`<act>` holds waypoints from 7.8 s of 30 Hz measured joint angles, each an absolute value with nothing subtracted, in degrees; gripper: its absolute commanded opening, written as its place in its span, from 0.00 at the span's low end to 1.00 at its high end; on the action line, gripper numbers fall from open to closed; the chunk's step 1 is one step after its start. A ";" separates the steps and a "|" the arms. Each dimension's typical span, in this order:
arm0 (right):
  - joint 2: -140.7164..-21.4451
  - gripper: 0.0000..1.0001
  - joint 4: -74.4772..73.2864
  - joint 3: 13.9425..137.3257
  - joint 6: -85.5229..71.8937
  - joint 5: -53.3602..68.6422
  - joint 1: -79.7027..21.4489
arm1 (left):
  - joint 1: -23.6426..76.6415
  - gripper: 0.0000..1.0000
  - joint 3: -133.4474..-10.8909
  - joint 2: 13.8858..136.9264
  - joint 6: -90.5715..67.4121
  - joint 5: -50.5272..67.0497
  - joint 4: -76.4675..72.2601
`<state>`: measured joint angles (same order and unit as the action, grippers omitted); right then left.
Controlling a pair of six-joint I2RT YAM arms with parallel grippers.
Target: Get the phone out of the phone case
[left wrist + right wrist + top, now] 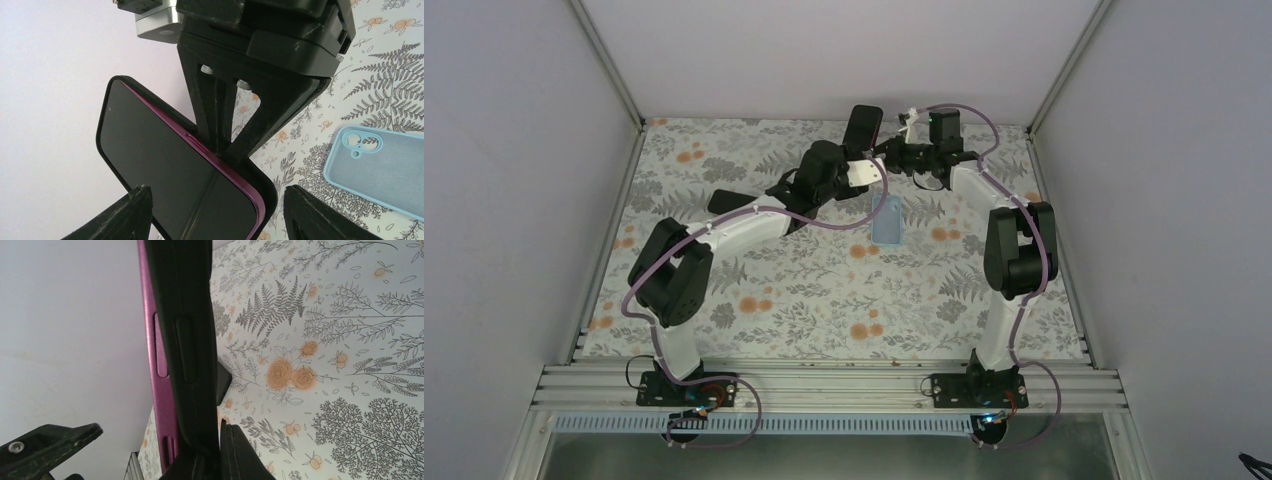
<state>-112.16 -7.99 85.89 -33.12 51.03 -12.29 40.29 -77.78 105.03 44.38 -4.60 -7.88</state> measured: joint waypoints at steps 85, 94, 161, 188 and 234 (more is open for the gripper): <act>-116.55 0.03 -9.78 92.86 -34.06 49.93 -14.96 | 37.87 0.58 -82.32 106.30 39.81 -7.64 -5.69; -116.86 0.03 -11.77 92.86 -33.87 50.57 -15.64 | 38.02 0.58 -83.31 106.21 40.60 -8.54 -9.89; -116.53 0.03 -10.28 92.84 -35.05 51.81 -13.30 | 37.78 0.59 -78.28 106.52 43.16 -8.47 -9.37; -114.93 0.03 -2.61 88.03 -40.47 49.47 -13.26 | 38.52 0.41 -82.83 112.92 46.39 -13.85 -14.46; -110.65 0.03 -18.15 92.75 -15.90 45.74 -12.38 | 29.10 0.02 -90.41 110.83 45.52 14.15 -0.86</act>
